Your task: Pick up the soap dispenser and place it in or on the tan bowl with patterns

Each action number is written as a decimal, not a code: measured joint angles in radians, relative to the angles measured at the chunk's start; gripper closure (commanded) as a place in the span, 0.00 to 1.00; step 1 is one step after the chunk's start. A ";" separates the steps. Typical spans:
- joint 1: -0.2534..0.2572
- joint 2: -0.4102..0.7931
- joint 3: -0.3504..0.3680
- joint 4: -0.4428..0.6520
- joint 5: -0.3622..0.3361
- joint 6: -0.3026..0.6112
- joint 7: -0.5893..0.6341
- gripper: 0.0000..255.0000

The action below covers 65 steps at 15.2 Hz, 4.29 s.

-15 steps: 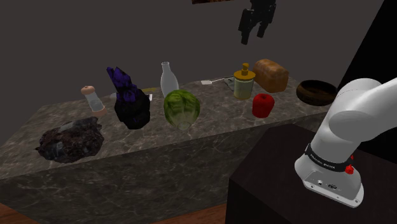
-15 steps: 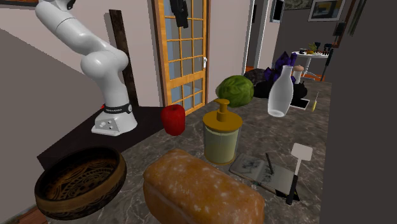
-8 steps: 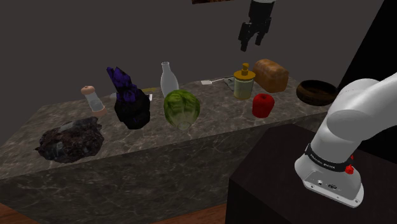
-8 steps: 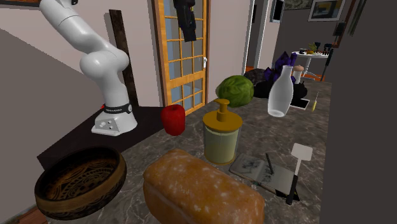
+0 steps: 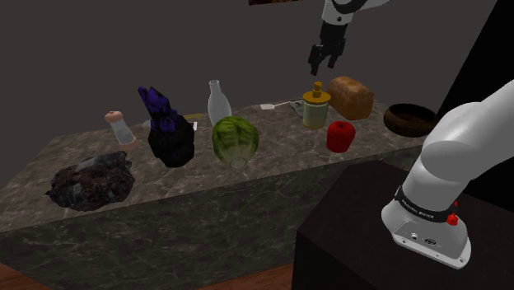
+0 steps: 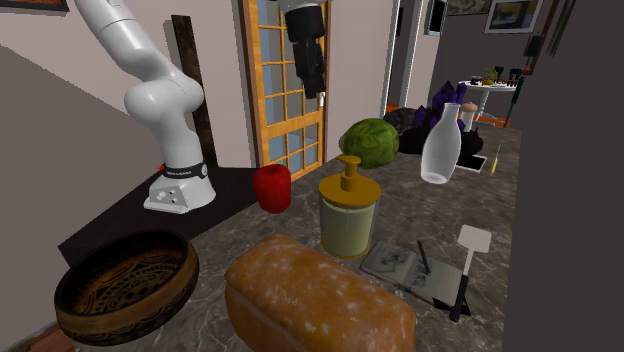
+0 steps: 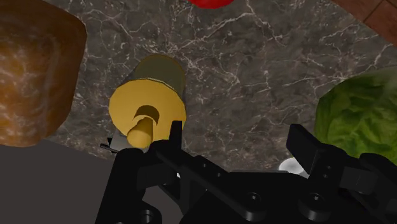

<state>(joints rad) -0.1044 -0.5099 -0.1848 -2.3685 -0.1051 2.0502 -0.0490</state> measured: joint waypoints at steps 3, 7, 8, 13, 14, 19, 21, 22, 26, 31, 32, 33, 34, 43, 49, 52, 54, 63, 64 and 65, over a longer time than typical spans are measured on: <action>-0.011 0.077 -0.048 0.015 0.003 0.066 -0.044 0.00; -0.019 0.202 -0.111 0.054 0.029 0.156 -0.109 0.00; -0.022 0.234 -0.128 0.066 0.039 0.175 -0.131 0.00; -0.028 0.367 -0.182 0.109 0.097 0.261 -0.211 0.00; -0.028 0.382 -0.185 0.113 0.104 0.271 -0.217 0.00; -0.024 0.434 -0.189 0.102 0.130 0.331 -0.234 0.00; -0.024 0.441 -0.190 0.099 0.134 0.340 -0.238 0.00; -0.024 0.441 -0.190 0.098 0.135 0.342 -0.238 0.00; -0.024 0.442 -0.191 0.097 0.135 0.344 -0.239 0.00; -0.024 0.442 -0.191 0.098 0.135 0.344 -0.239 1.00; -0.024 0.442 -0.190 0.098 0.135 0.344 -0.239 1.00; -0.024 0.442 -0.190 0.098 0.135 0.344 -0.239 1.00; -0.024 0.442 -0.190 0.098 0.135 0.344 -0.239 1.00; -0.025 0.410 -0.187 0.132 0.117 0.278 -0.224 1.00; -0.026 0.374 -0.182 0.183 0.099 0.195 -0.210 1.00; -0.025 0.365 -0.179 0.211 0.095 0.158 -0.203 1.00; -0.027 0.358 -0.180 0.231 0.093 0.132 -0.205 1.00; -0.024 0.335 -0.172 0.332 0.084 0.009 -0.192 1.00; -0.025 0.329 -0.171 0.341 0.081 -0.006 -0.190 1.00; -0.024 0.329 -0.170 0.353 0.081 -0.019 -0.189 1.00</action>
<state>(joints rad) -0.1286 -0.1813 -0.3546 -2.0150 -0.0240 2.0313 -0.2380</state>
